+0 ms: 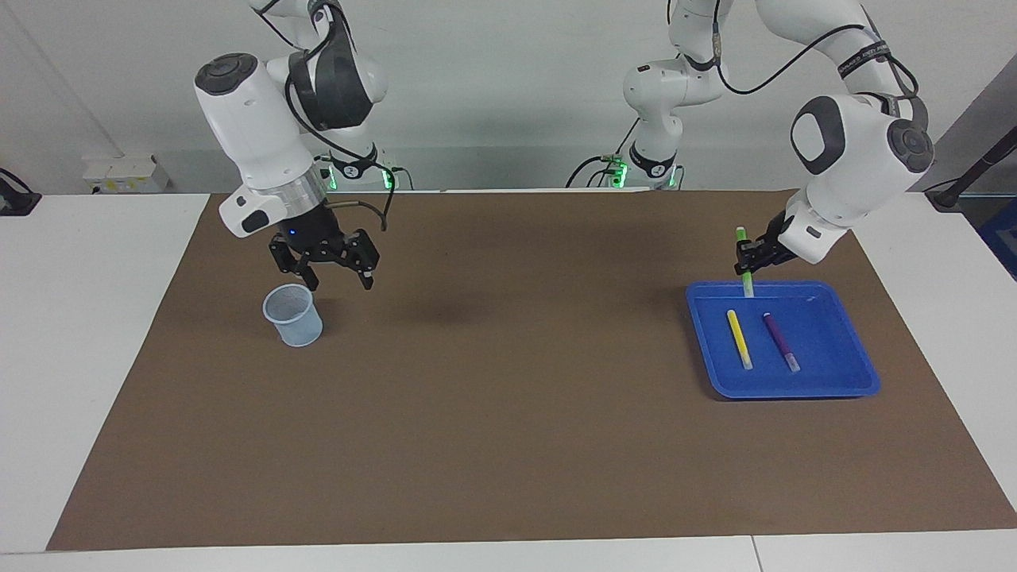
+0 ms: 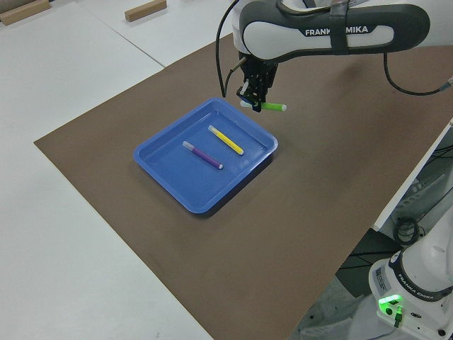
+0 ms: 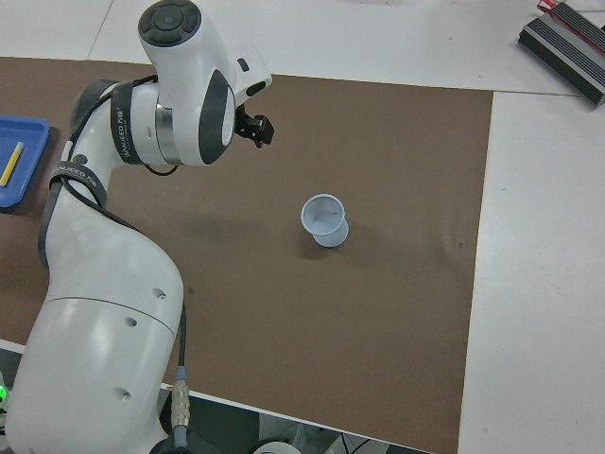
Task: Right arm passes pens to left for tray arrangement
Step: 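Lower the green pen into the tray while the right gripper withdraws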
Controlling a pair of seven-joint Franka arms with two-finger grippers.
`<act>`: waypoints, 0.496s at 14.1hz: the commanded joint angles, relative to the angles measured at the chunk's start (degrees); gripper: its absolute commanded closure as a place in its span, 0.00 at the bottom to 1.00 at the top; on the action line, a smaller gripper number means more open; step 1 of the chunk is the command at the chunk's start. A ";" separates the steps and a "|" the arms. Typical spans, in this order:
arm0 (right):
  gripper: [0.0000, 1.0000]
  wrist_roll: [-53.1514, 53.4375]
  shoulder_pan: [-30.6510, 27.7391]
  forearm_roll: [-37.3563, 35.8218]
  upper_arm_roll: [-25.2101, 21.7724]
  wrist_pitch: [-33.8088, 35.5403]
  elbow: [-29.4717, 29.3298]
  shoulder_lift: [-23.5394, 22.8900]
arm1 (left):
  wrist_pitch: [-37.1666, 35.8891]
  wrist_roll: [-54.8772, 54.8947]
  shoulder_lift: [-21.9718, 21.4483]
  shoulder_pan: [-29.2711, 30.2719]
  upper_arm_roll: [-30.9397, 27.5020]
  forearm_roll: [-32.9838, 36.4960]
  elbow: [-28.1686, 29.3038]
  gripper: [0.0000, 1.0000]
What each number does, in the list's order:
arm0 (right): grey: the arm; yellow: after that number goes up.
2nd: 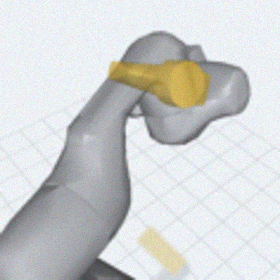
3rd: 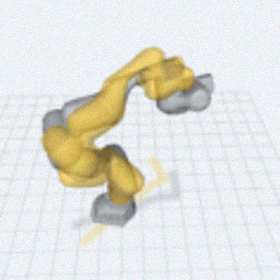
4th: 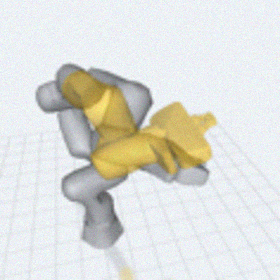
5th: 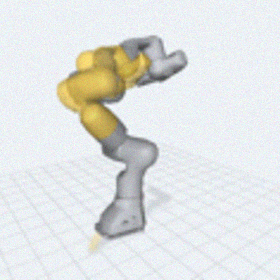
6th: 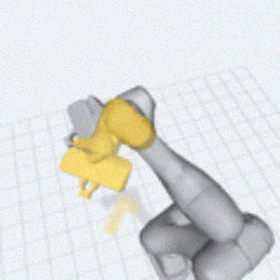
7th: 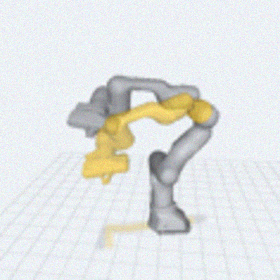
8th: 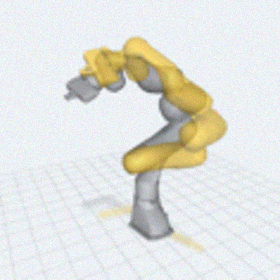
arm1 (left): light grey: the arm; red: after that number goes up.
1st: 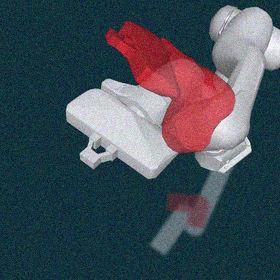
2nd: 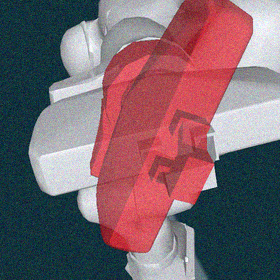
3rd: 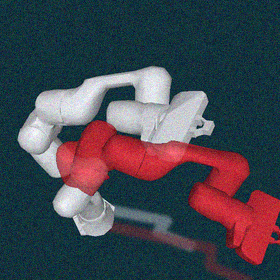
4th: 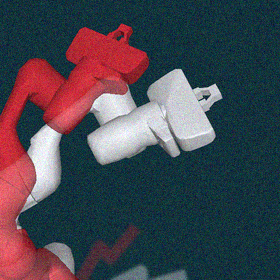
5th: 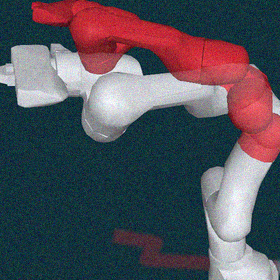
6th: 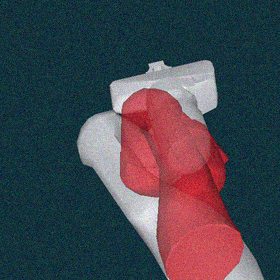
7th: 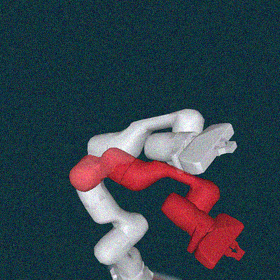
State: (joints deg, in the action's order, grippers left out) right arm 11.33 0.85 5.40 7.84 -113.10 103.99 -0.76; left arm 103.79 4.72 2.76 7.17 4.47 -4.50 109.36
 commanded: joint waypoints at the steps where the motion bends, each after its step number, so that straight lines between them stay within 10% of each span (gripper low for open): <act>1: 0.00 -2.97 -0.33 -4.33 0.86 6.64 -3.52 0.41 | 3.51 3.80 0.49 1.87 0.54 4.40 -0.46 1.00; 7: 0.00 -5.88 0.11 -5.57 0.69 12.11 -7.13 1.55 | 11.34 10.83 4.44 6.89 0.54 7.75 0.15 1.00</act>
State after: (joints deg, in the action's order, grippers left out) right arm 6.73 1.09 1.01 8.45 -102.62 97.70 0.29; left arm 112.19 13.27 5.35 12.50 4.45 1.83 109.45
